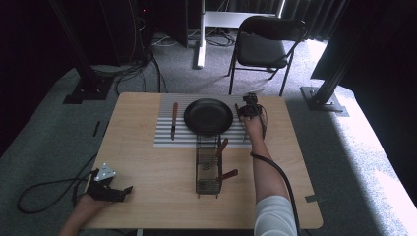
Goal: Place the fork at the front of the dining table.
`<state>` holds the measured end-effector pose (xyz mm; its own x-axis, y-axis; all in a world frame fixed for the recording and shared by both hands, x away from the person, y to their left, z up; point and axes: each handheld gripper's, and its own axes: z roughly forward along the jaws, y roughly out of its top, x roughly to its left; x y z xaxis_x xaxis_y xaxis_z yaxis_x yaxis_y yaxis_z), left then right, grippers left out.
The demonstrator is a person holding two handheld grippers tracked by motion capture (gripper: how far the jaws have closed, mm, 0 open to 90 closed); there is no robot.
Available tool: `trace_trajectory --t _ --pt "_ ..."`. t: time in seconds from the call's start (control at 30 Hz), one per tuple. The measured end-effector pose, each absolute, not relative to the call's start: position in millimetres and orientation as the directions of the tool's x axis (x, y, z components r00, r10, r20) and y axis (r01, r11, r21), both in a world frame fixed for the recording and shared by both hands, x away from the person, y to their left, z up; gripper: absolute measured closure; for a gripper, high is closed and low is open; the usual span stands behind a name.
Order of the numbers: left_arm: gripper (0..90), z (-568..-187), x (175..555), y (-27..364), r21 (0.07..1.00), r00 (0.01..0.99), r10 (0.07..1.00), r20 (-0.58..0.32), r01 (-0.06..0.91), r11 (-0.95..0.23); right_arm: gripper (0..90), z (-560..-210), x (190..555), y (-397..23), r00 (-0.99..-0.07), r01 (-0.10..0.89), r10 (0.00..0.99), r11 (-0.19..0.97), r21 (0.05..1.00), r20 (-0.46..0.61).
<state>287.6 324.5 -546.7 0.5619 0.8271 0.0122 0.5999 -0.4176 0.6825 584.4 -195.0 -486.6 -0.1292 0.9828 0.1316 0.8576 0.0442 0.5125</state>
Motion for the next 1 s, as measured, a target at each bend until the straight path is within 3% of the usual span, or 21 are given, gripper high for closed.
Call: trace_trajectory --t 0.4,0.53,0.77,1.0 --pt "0.0 -546.6 287.6 324.5 0.682 0.562 0.827 0.012 0.600 -0.418 56.1 -477.7 531.4 -212.9 -0.138 0.845 0.965 -0.003 0.534 0.224" --pt "0.0 -546.6 287.6 324.5 0.682 0.562 0.827 0.013 0.600 -0.418 60.2 -484.6 523.8 -211.1 -0.144 0.852 0.967 0.013 0.523 0.210" --pt "0.0 -546.6 287.7 324.5 0.682 0.562 0.827 0.012 0.600 -0.418 75.0 -499.5 525.5 -212.7 -0.130 0.865 0.975 0.023 0.501 0.180" --pt "0.0 -546.6 287.7 324.5 0.682 0.562 0.827 0.012 0.600 -0.418 74.4 -509.8 527.3 -222.3 -0.098 0.872 0.975 -0.013 0.490 0.199"
